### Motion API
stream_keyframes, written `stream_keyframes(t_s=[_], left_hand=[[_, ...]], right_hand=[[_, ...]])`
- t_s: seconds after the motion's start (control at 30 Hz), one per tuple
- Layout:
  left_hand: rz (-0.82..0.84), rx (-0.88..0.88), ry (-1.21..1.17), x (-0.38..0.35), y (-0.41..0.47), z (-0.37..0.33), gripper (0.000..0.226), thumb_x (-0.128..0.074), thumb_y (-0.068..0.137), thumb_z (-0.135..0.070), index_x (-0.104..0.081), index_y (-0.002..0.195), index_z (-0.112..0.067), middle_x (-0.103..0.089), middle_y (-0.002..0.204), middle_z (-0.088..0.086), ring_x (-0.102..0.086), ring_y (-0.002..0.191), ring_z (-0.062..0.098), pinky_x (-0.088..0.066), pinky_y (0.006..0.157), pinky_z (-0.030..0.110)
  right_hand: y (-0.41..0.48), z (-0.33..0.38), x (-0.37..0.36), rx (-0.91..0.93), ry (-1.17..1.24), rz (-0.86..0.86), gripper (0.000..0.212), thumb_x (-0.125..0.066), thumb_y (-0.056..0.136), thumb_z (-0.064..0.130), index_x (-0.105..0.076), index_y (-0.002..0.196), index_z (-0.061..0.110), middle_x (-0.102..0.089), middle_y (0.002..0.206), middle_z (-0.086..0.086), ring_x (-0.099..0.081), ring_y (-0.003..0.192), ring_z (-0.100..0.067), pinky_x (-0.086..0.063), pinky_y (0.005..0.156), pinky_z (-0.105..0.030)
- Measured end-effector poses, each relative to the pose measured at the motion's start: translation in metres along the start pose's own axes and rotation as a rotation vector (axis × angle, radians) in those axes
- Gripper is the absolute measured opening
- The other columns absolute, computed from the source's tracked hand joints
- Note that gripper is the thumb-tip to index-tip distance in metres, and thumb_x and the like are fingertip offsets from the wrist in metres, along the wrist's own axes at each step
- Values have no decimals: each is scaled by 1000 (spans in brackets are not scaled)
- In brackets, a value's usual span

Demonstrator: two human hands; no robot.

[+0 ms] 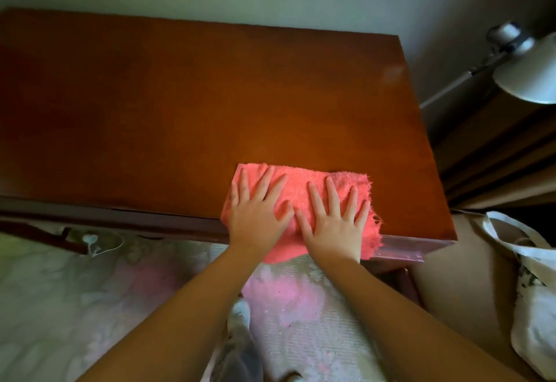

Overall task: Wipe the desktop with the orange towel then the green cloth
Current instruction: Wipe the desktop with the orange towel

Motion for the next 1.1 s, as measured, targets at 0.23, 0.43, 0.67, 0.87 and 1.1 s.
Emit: stream_keyframes(t_s=[0.23,0.43,0.67,0.87,1.1], left_hand=[[54,180,43,17,-9,129,65,-29,80,-57,-50,136,-29,-44,146,-1,-33,134,47,-22,109,58],[68,300,53,31,4,216,78,-15,73,-62,-36,143,-33,-26,155,-6,-16,141,45,-2,114,56],[67,448,69,41,28,314,85,-3,68,-66,-16,148,-39,-8,158,-13,1,144,39,6,114,54],[64,428,68,35,73,316,86,-4,69,-65,-16,149,-36,-5,159,-10,3,143,43,2,114,56],[108,349,59,24,118,278,78,-7,75,-63,-12,149,-37,-1,159,-10,6,142,44,4,114,58]], right_hand=[[18,127,-22,204,-47,91,84,24,67,62,16,147,38,19,158,1,17,141,-46,22,102,-61],[46,217,-29,344,-33,76,80,11,77,64,-4,151,35,3,161,-2,10,141,-48,22,104,-61],[85,308,-29,412,33,11,63,-24,88,61,-50,136,30,-44,147,-6,-32,134,-49,-5,109,-62],[120,305,-22,425,62,17,58,-31,87,60,-54,133,32,-49,143,-1,-40,132,-43,-14,106,-57],[150,258,-12,335,77,39,67,-5,87,64,-5,150,41,5,159,12,14,146,-29,18,112,-47]])
Point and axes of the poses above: each hand's wrist, its own y-axis towards the middle knuckle, its own x-axis out of the back of the hand, z = x × y, the point moved 10 cm from there along y, towards the middle knuckle
